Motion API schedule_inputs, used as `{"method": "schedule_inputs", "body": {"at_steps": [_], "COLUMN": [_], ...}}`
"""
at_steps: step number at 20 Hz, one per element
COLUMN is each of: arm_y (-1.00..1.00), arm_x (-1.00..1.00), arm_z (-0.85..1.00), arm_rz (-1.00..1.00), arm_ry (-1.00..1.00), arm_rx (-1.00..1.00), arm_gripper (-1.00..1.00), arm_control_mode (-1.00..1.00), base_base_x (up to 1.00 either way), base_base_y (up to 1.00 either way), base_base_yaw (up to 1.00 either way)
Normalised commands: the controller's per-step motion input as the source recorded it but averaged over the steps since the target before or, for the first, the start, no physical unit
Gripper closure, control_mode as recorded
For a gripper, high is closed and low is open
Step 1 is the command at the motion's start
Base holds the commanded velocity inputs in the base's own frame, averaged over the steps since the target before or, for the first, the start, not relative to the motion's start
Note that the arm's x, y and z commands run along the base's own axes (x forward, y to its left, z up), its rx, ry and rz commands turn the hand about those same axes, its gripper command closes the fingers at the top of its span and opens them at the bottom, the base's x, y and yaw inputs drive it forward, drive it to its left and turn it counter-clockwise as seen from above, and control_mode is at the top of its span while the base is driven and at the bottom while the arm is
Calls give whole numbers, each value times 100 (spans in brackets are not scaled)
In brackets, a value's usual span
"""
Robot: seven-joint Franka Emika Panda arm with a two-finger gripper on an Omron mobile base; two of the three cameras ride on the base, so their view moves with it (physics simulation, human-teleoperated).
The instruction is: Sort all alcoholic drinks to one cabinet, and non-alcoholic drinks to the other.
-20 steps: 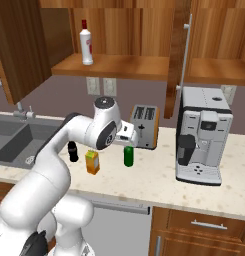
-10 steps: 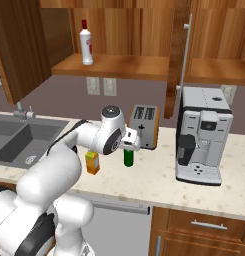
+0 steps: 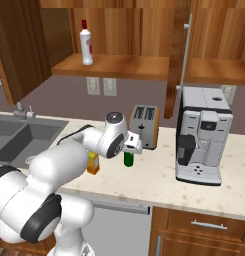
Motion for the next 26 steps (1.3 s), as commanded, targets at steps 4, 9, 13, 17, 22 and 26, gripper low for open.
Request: {"method": "schedule_inputs", "body": {"at_steps": [4, 9, 13, 17, 22, 26], "arm_y": [-13, -10, -1, 0, 0, 0], "arm_x": [11, 17, 22, 22, 18, 10], "arm_z": [-15, -16, -18, -9, -9, -10], "arm_rz": [0, 0, 0, 0, 0, 0], "arm_ry": [-1, 0, 0, 0, 0, 0], "arm_rx": [0, 0, 0, 0, 0, 0], "arm_gripper": [-100, -100, -100, -100, -100, -100], "arm_control_mode": [-100, -100, -100, -100, -100, -100], "base_base_x": [0, 0, 0, 0, 0, 0], "base_base_y": [0, 0, 0, 0, 0, 0], "base_base_yaw": [0, 0, 0, 0, 0, 0]}}
